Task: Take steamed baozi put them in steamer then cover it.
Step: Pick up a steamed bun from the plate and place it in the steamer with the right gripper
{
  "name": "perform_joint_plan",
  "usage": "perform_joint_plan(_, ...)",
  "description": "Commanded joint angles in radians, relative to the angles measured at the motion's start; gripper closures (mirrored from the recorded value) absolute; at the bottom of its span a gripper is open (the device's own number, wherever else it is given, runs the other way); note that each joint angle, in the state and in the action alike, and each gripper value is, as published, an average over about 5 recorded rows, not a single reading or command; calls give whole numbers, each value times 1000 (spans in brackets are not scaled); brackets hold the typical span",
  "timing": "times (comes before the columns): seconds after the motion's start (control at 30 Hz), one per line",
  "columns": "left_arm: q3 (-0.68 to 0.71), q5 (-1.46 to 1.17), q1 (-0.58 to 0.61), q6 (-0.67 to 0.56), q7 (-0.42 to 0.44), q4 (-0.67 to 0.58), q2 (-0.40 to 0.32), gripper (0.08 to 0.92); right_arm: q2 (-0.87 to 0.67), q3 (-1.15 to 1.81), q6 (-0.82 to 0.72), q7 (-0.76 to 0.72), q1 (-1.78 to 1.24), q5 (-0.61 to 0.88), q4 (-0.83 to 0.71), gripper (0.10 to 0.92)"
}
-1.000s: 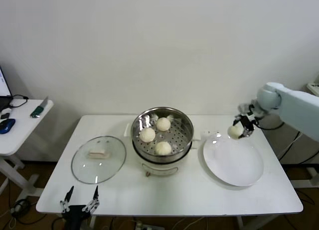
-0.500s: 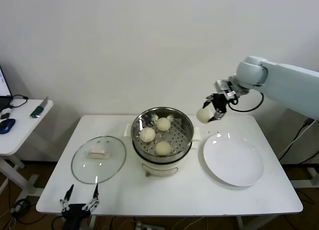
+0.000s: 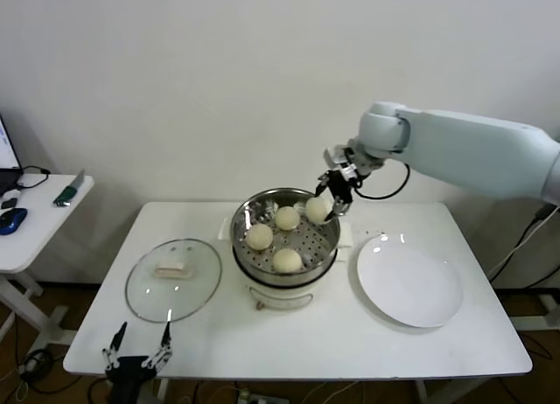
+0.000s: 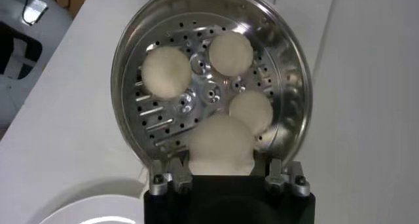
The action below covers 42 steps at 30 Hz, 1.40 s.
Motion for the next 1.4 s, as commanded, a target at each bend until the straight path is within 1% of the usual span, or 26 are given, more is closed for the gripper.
perform_joint_plan(0.03,-2,-1,1,0,0,-2,-1,177,94,-16,-14,12,-82,-50,-48,364)
perform_joint_plan(0.23,-4,-1,0,-1,0,0,1,177,95,-19,-14,11,-113,-79,-69,364)
perform_joint_plan(1.03,-7,-6,0,-3,0,-2,5,177,120,-44,-3,-6,-119,-89,-92,354)
perform_joint_plan(1.13,-7,-6,1,-2,1,-3,5,177,121,-40,1,-3,-118,-88,-95,325)
perform_joint_plan(1.23,-8,-6,2,-1,1,-6,6,177,113,-27,11,-11,-114,-72,-95,255)
perform_joint_plan(1.3,-9,-6,3,1,2,-8,7,177,103,-17,17,-19,-102,-37,-91,220)
perform_joint_plan(1.4,-10,-6,5,5,1,-11,9,177,75,5,18,-27,-73,51,-83,205)
